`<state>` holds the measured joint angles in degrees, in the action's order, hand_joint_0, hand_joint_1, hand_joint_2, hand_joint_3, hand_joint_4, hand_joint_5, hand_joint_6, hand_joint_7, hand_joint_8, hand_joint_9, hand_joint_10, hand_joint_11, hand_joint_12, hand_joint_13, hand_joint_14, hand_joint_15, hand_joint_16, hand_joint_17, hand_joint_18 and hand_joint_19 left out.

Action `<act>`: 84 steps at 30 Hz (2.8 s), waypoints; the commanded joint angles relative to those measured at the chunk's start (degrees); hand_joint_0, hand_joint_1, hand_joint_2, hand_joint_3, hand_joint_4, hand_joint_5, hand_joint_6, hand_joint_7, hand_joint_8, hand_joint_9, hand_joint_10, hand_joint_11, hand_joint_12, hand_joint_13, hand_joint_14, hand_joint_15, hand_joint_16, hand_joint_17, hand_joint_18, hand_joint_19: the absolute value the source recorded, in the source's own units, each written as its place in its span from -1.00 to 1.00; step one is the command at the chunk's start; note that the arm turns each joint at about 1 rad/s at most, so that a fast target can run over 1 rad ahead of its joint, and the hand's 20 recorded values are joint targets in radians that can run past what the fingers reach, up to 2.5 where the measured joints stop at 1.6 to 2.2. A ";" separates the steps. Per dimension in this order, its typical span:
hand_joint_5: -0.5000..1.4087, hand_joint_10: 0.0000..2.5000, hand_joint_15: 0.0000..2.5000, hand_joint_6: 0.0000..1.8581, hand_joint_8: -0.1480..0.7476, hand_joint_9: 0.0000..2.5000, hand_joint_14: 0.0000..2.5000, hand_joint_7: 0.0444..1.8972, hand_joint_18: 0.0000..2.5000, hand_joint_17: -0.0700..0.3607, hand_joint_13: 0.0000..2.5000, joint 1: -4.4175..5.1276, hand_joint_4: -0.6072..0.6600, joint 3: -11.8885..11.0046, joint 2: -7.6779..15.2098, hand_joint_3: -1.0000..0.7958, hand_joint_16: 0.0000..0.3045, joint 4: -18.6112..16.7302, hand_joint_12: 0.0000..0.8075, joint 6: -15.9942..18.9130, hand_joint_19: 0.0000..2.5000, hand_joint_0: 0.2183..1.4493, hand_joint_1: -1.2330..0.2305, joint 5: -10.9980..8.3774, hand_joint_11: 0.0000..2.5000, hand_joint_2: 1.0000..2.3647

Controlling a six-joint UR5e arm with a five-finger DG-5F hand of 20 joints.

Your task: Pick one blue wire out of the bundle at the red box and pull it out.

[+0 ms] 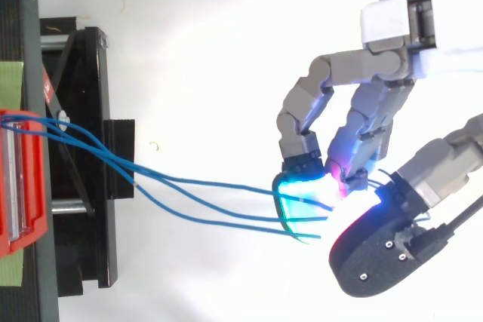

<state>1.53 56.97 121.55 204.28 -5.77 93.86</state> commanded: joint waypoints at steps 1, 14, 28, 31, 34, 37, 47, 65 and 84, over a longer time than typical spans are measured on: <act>-0.62 -0.99 -0.57 0.03 0.13 -0.21 -0.99 0.07 -0.29 -0.14 -0.25 -0.04 0.15 -0.02 0.00 -0.17 -0.66 0.07 0.08 0.06 -0.60 -0.30 -0.44 0.00 -0.38 -0.98; -0.66 -0.99 -0.57 0.03 0.15 -0.26 -0.99 -0.11 -0.30 -0.09 -0.29 -0.12 0.26 -0.02 0.00 -0.44 -0.63 0.07 0.12 0.06 -0.60 -0.47 -0.41 -0.08 -0.37 -1.00; -0.57 -0.99 -0.54 0.00 0.17 -0.09 -0.98 0.22 -0.24 -0.13 -0.22 -0.12 0.23 -0.02 0.00 -0.22 -0.66 0.15 0.09 -0.11 -0.56 -0.41 -0.35 -0.08 -0.35 -0.98; -0.57 -0.99 -0.53 0.00 0.17 -0.09 -0.98 0.23 -0.23 -0.13 -0.21 -0.21 0.22 -0.02 0.00 -0.19 -0.66 0.15 0.09 -0.11 -0.56 -0.38 -0.42 -0.08 -0.36 -0.98; -0.59 -0.99 -0.53 0.01 0.12 -0.14 -0.98 0.14 -0.24 -0.13 -0.22 -0.21 0.18 -0.02 0.00 -0.20 -0.66 0.07 0.10 -0.11 -0.58 -0.32 -0.50 -0.08 -0.36 -0.98; -0.61 -0.99 -0.54 0.02 0.12 -0.16 -0.98 0.08 -0.25 -0.13 -0.24 -0.12 0.21 -0.02 0.00 -0.27 -0.66 0.07 0.09 -0.03 -0.58 -0.31 -0.52 0.00 -0.35 -0.98; -0.60 -0.99 -0.54 -0.01 0.19 -0.12 -0.99 0.07 -0.26 -0.07 -0.24 0.49 0.26 0.16 0.09 -0.44 -0.62 -3.71 0.15 0.41 -0.57 -0.55 -0.18 -3.78 -0.37 -1.00; -0.56 -0.99 -0.54 -0.04 0.18 -0.02 -0.99 0.20 -0.25 -0.13 -0.21 0.84 0.23 0.16 0.09 -0.26 -0.66 -5.03 0.10 0.94 -0.55 -0.43 -0.13 -6.41 -0.36 -0.98; -0.61 -0.99 -0.54 0.00 0.14 -0.09 -0.98 0.07 -0.24 -0.13 -0.22 0.93 0.25 0.25 0.09 -0.29 -0.66 -5.03 0.08 0.85 -0.56 -0.35 -0.46 -6.32 -0.35 -0.99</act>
<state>2.41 57.13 121.64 199.18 -4.84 87.54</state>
